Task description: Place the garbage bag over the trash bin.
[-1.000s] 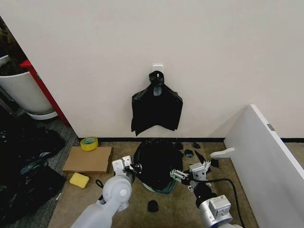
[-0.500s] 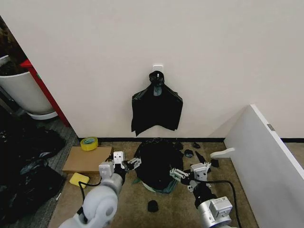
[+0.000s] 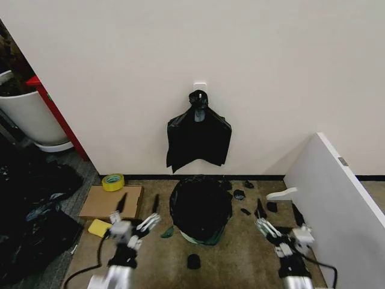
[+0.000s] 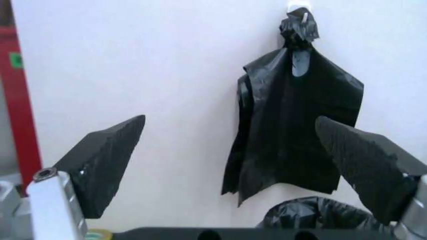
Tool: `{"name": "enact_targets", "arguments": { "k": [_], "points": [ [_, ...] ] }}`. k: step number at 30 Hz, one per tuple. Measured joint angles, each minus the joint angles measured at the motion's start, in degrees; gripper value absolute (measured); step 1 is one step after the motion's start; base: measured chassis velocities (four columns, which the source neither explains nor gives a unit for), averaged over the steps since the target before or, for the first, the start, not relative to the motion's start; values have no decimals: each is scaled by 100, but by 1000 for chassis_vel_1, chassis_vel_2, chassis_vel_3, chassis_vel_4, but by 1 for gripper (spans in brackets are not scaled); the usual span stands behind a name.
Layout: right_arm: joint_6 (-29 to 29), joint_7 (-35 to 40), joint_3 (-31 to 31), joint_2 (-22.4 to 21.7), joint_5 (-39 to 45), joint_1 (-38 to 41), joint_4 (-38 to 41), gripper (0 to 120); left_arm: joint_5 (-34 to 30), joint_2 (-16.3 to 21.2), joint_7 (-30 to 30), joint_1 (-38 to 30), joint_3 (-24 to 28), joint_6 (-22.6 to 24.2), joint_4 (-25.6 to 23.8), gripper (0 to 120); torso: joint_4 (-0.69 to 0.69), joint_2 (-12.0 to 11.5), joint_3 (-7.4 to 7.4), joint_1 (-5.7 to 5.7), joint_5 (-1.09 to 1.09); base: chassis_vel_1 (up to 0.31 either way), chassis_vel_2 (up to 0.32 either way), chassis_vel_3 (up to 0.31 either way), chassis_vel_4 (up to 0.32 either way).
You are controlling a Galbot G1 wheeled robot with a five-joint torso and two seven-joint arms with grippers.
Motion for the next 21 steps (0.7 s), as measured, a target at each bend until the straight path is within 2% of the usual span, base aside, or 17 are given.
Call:
{"name": "enact_targets", "arguments": {
  "k": [2,8,21],
  "points": [
    [246,-99,13,95,-306,-96,46,100,334,-109,-73,201,-14,-194,35,100,0,0,0,0,0,0,0,0,0],
    [308,-182,-143,167,-586,-145,327,100,846,-203,-306,506,108,-396,-8,100,1,0,1,0,-2,0,0,0,0],
    [148,-133,-418,268,-757,-353,525,100,879,-202,-462,558,253,-301,-121,100,0,0,1,1,-1,0,0,0,0]
  ]
}}
